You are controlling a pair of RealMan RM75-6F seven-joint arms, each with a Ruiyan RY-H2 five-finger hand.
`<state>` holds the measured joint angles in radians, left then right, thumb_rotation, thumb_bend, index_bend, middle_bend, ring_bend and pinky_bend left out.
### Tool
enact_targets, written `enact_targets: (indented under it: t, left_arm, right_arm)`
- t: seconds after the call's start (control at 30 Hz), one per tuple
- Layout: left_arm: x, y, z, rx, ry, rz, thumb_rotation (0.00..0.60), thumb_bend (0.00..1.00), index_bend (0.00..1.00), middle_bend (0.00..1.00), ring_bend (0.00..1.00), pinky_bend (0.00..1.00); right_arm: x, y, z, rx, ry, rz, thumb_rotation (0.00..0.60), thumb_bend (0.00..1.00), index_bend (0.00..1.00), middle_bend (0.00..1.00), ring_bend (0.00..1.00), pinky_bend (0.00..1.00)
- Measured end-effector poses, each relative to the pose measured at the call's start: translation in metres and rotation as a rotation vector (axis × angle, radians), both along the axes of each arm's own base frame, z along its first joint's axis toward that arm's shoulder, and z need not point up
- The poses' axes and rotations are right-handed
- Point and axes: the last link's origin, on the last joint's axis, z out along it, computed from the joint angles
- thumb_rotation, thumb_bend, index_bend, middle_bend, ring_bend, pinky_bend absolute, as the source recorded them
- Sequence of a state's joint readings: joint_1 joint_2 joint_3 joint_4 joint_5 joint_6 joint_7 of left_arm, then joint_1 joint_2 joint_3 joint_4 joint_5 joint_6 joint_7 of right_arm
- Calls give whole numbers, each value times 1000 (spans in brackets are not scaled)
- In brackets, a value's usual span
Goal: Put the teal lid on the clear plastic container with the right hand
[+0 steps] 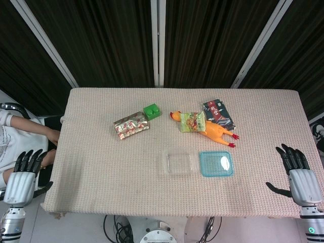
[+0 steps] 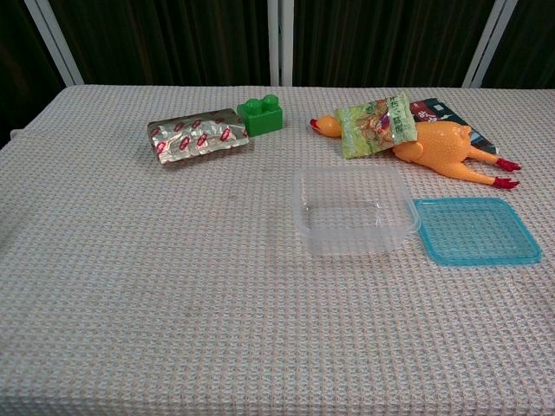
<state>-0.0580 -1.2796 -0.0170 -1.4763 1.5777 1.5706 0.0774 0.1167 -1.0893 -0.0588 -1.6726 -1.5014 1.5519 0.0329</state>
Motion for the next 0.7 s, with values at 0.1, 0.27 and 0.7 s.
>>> enact_targets:
  t: [0.1,0.27,0.7]
  left_arm:
    - [1,2,-1,-10,2,2,600,141,104,67,0,0]
    - [1,1,-1,-16,2,1,600,141,104,67,0,0]
    - [-7,-6,-6,-44,-18,24,600,141,104,67,0,0]
  right_arm:
    - [4,-4,-4,21,8,11,600,26,0,0,0,0]
    - [11,-11,-13,66,17,20,600,18,0,70,0,0]
    - [48,-73,-88,405,135,28,600,25,0,132,0,0]
